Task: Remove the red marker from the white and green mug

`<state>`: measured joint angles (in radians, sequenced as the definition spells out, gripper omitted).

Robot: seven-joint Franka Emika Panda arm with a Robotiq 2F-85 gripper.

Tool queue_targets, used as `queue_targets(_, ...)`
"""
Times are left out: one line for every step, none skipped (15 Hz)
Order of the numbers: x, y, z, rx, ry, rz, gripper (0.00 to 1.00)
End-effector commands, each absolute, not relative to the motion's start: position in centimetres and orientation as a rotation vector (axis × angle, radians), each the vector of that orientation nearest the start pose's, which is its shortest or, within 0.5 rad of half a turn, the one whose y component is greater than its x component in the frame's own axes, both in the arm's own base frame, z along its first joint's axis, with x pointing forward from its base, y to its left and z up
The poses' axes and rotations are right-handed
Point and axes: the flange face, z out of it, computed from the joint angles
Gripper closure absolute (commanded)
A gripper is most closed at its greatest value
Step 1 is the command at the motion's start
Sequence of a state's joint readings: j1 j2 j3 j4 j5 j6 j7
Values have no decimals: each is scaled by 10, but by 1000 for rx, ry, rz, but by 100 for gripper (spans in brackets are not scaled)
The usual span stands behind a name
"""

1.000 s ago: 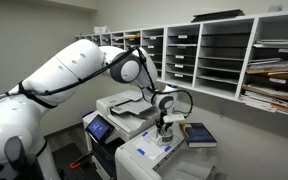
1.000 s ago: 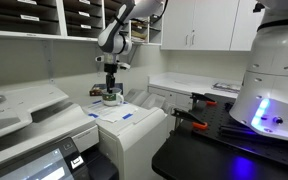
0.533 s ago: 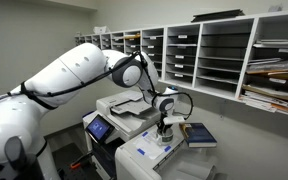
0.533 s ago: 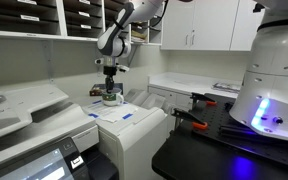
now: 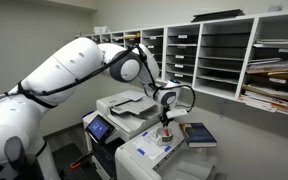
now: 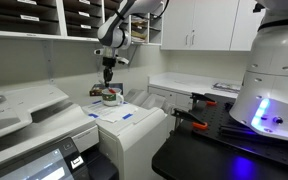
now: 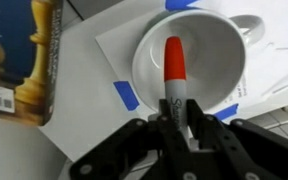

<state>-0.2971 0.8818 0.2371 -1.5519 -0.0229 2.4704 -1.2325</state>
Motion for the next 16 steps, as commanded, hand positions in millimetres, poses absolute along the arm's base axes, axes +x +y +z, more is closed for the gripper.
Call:
queue_targets(683,-55,178,-2590,-1618,-161,94)
queue_targets(678,-47,185,-2580,-1629,-134,94)
queue_targets(670,-38,194,-2612,-1622,-62,94)
queue_targets(662,-28,201,-2634,-1618,-5,94)
queue_targets(653,-17,205,-2663,-1614,84,94)
queue_targets(646,-5,206,-2687,-1616,148,94)
queue_targets(638,9,202,-2690,-1621,246,94)
queue_targets(628,23,197,-2681,-1626,347,94)
queue_targets(616,37,188,-2663,-1628,451,94)
queue_targets(605,52,177,-2640,-1637,534,94)
queue_targets(595,64,166,-2614,-1648,576,94)
queue_targets(588,73,156,-2592,-1679,570,94)
queue_targets(583,80,146,-2580,-1710,559,94)
queue_targets(578,84,138,-2577,-1734,544,94)
queue_targets(574,85,129,-2582,-1757,567,94)
queue_targets(572,85,121,-2602,-1792,547,94)
